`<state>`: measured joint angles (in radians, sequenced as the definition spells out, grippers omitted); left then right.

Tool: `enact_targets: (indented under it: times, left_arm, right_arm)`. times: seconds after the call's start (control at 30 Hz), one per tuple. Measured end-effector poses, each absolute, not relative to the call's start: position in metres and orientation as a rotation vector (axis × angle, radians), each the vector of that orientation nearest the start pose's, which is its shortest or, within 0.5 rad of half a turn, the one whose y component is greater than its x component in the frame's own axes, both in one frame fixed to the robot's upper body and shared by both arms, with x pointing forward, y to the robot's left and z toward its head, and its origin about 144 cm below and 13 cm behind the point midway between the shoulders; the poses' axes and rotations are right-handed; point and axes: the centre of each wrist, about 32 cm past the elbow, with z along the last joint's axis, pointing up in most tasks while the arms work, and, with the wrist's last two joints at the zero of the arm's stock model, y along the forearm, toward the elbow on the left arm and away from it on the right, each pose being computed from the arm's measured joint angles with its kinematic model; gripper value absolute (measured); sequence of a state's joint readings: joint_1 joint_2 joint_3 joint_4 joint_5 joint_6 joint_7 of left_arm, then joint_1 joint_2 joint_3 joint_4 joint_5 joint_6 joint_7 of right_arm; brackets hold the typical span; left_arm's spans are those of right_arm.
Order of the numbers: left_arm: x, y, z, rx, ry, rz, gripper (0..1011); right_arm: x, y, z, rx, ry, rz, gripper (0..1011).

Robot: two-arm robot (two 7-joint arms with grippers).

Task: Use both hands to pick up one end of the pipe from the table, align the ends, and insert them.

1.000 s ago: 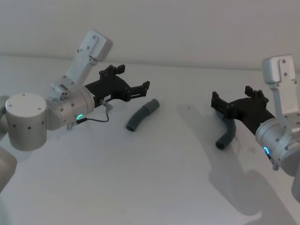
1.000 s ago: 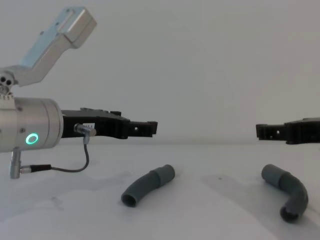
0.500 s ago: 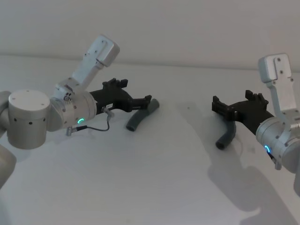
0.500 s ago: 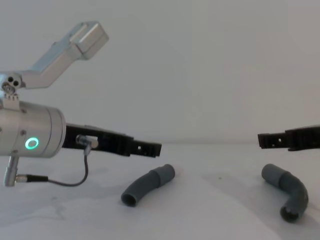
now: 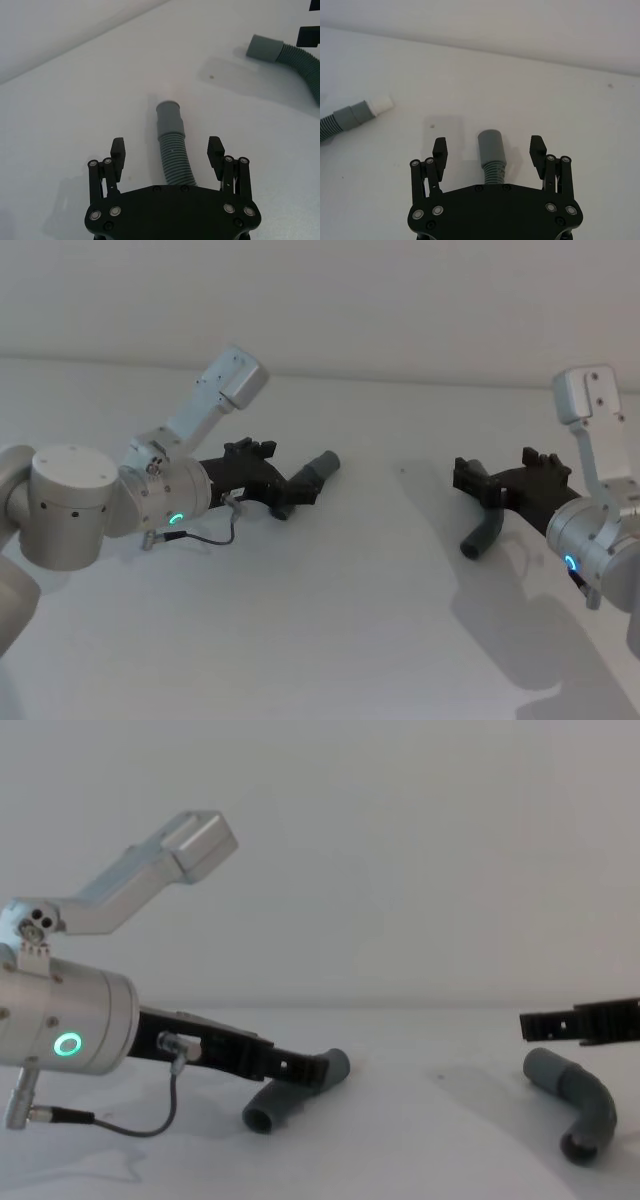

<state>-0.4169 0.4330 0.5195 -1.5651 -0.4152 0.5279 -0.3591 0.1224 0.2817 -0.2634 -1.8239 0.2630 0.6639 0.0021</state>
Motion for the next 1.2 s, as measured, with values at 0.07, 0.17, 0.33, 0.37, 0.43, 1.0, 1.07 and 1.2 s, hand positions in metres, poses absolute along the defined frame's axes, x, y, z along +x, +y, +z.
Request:
enact_targets:
  times: [0.07,0.17,0.33,0.37,0.43,1.0,1.07,1.2]
  left_arm:
    - [0.531,0.205,1.238,0.395,0.141,0.776,1001]
    - [0.532,0.204,1.238,0.404,0.14,0.77,1002]
    - [0.536,0.201,1.237,0.423,0.139,0.761,1001]
    - [0.538,0.2,1.237,0.429,0.139,0.759,1001]
    - [0.539,0.2,1.237,0.435,0.14,0.759,1002]
    - [0.551,0.197,1.238,0.471,0.153,0.756,1001]
    - [0.552,0.196,1.238,0.472,0.156,0.754,1001]
    - [0.553,0.196,1.238,0.471,0.16,0.752,1002]
  right_arm:
    - [0.468,-0.209,1.239,-0.365,0.207,-1.242,1002]
    - [0.469,-0.209,1.237,-0.371,0.221,-1.238,1002]
    - [0.471,-0.21,1.233,-0.384,0.245,-1.23,1002]
    - [0.471,-0.21,1.232,-0.385,0.247,-1.229,1002]
    - [0.472,-0.21,1.23,-0.39,0.253,-1.226,1002]
    - [0.477,-0.209,1.221,-0.425,0.275,-1.212,1002]
    - [0.478,-0.209,1.22,-0.428,0.278,-1.211,1002]
    - [0.48,-0.209,1.219,-0.435,0.287,-1.21,1002]
